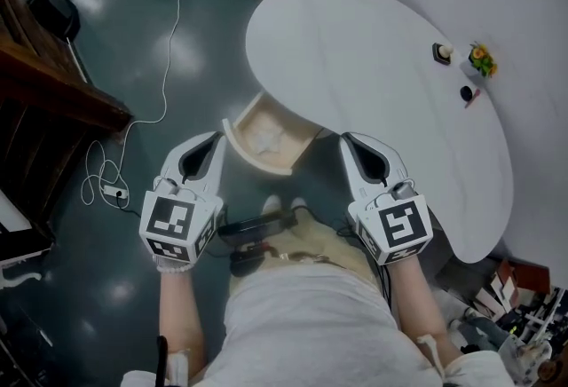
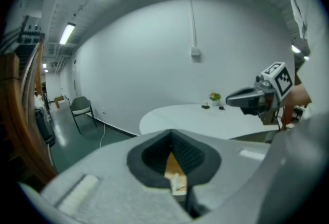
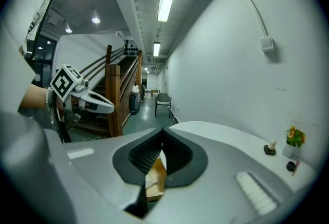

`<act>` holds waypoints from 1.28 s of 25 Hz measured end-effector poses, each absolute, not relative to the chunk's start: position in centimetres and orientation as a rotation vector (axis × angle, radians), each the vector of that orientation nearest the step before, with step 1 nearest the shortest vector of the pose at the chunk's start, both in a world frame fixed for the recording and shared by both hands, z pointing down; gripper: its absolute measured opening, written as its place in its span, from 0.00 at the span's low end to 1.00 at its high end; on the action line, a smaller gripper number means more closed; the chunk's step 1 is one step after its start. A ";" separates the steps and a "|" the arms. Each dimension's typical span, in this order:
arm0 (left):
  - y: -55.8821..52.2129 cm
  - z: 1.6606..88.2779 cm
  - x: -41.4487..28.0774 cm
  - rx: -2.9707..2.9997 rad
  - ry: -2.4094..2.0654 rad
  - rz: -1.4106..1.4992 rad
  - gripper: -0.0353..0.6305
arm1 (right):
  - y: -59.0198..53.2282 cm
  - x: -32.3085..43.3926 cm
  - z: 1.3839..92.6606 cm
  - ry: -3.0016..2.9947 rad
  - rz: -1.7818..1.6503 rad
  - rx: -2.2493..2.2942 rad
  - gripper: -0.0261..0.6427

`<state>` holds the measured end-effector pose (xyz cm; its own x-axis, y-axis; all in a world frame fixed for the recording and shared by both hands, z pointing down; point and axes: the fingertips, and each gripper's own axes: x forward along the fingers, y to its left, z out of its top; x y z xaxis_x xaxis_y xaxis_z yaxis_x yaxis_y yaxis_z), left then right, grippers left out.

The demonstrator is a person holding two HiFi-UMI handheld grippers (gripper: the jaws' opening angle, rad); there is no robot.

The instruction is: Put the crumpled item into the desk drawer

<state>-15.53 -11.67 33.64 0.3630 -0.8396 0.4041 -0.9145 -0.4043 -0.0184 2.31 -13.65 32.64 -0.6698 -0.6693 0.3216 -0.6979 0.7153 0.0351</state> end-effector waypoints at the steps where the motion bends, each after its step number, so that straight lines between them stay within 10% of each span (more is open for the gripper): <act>1: -11.3 33.5 -15.7 2.411 -1.585 0.519 0.05 | -13.6 2.2 32.6 -2.613 0.128 1.069 0.05; 32: -10.0 32.0 -14.1 2.450 -1.585 0.462 0.05 | -13.3 1.8 31.8 -2.620 0.105 1.030 0.05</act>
